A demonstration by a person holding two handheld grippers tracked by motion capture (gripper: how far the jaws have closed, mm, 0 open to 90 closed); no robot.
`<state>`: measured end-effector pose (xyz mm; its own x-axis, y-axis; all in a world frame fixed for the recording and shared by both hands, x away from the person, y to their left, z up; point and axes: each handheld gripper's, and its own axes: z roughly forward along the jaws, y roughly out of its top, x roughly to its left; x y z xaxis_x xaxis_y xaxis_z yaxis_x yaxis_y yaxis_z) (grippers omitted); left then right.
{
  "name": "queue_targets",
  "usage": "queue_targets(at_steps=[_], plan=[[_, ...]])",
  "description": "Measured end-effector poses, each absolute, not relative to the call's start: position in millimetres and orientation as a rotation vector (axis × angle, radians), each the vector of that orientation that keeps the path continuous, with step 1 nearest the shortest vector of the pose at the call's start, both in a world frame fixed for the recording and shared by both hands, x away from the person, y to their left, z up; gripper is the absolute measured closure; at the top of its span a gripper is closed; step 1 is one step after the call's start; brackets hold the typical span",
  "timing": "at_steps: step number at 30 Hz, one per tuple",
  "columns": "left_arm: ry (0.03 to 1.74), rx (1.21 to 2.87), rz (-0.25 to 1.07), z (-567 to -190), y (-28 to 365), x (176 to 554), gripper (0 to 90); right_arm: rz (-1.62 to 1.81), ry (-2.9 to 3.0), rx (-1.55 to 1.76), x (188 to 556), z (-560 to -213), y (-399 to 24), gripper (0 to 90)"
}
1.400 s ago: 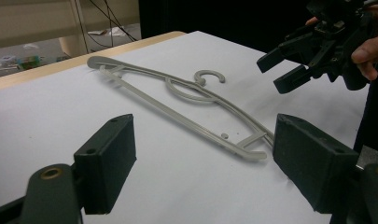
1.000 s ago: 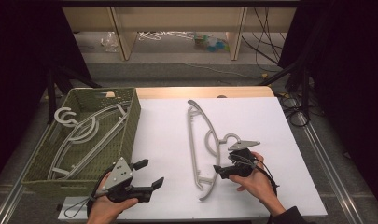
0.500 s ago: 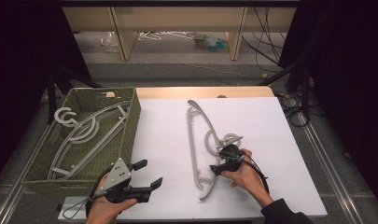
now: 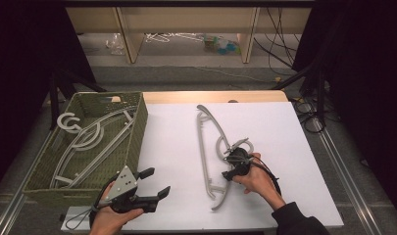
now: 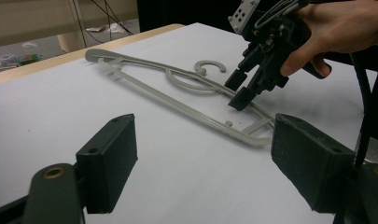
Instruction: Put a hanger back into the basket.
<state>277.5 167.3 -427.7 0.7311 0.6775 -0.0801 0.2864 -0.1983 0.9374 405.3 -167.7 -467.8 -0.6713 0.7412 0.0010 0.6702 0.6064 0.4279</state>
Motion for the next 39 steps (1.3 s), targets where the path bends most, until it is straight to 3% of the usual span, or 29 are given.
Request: queue_targets(at_steps=[12, 29, 39], plan=[[0.760, 1.792, 0.421, -429, 166, 277, 23.9, 0.639, 2.690, 1.182, 419, -466, -185, 74.6], [0.770, 1.785, 0.431, -429, 169, 278, 24.8, 0.553, 2.749, 1.062, 424, -463, -182, 82.4], [0.766, 1.808, 0.435, -431, 168, 280, 24.8, 0.519, 2.767, 0.881, 419, -454, -181, 82.6]])
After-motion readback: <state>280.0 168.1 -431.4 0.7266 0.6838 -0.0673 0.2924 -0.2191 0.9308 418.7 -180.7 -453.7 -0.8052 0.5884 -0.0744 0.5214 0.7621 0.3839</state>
